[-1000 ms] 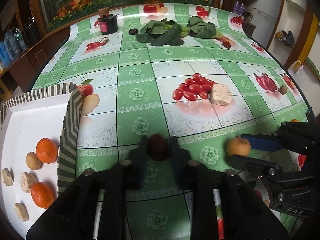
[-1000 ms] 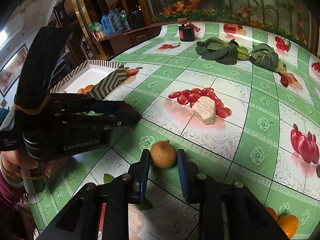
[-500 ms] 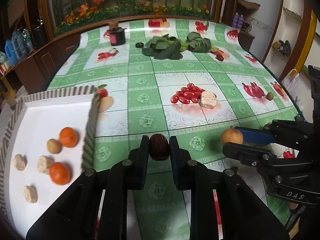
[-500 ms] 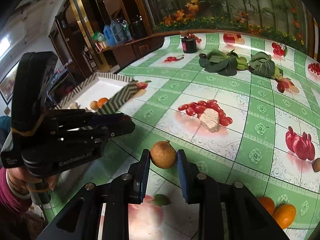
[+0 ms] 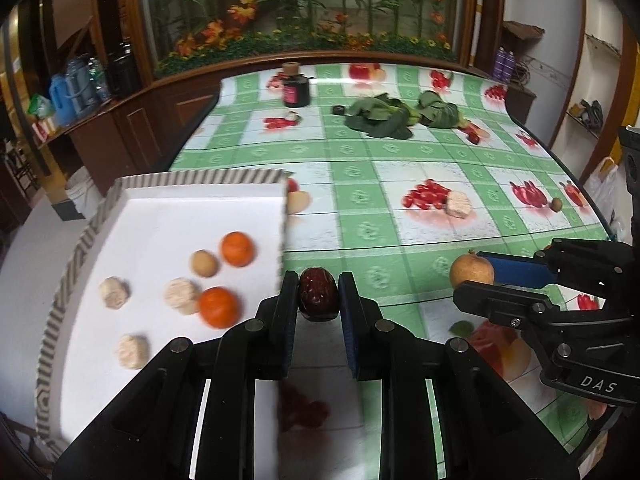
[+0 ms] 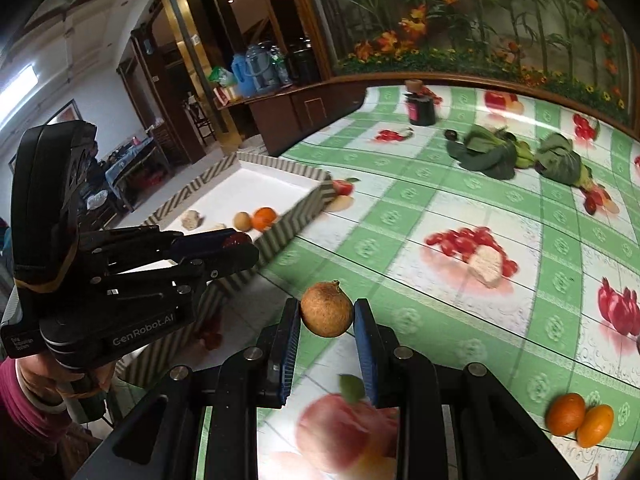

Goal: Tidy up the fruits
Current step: 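Carry the brown fruit and date over the white tray and open both tools, then grasp another brown round fruit with the right tool while the left tool grasps a tan cube, then carry the brown fruit and tan cube into the white tray and open both tools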

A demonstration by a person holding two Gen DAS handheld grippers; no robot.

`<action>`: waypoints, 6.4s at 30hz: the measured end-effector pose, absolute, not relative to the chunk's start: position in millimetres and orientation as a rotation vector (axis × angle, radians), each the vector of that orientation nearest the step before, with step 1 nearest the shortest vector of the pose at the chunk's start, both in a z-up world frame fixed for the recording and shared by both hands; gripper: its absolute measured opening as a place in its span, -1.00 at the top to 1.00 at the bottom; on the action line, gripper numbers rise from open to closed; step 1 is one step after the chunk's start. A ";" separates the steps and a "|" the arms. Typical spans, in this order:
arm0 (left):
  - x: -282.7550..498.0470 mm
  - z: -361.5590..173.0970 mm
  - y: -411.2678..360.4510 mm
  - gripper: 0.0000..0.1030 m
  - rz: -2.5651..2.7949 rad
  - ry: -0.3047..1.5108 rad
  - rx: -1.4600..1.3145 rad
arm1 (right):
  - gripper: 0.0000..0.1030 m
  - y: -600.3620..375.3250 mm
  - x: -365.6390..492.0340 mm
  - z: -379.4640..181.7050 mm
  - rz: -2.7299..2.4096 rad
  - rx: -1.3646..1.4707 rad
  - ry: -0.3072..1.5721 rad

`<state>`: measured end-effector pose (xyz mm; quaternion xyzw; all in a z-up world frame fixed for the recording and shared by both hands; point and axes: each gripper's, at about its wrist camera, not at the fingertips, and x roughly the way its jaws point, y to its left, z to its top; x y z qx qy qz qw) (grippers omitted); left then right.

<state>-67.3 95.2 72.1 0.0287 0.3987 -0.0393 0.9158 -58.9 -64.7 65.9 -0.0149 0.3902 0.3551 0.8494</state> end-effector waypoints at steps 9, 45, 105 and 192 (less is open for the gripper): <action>-86.4 76.7 132.0 0.62 -0.005 0.802 0.044 | 0.49 -23.1 -72.7 77.2 0.809 -0.076 0.805; -106.4 49.8 263.8 0.62 0.210 0.851 -0.126 | 0.49 101.3 -76.3 44.8 0.965 -0.220 0.887; -80.3 60.6 109.4 -0.16 -0.084 0.887 -0.093 | 0.19 -77.4 -57.0 44.0 0.669 -0.035 0.859; -58.5 72.1 59.3 0.40 -0.130 0.844 -0.028 | 0.58 -106.8 -45.8 65.7 0.644 -0.027 0.815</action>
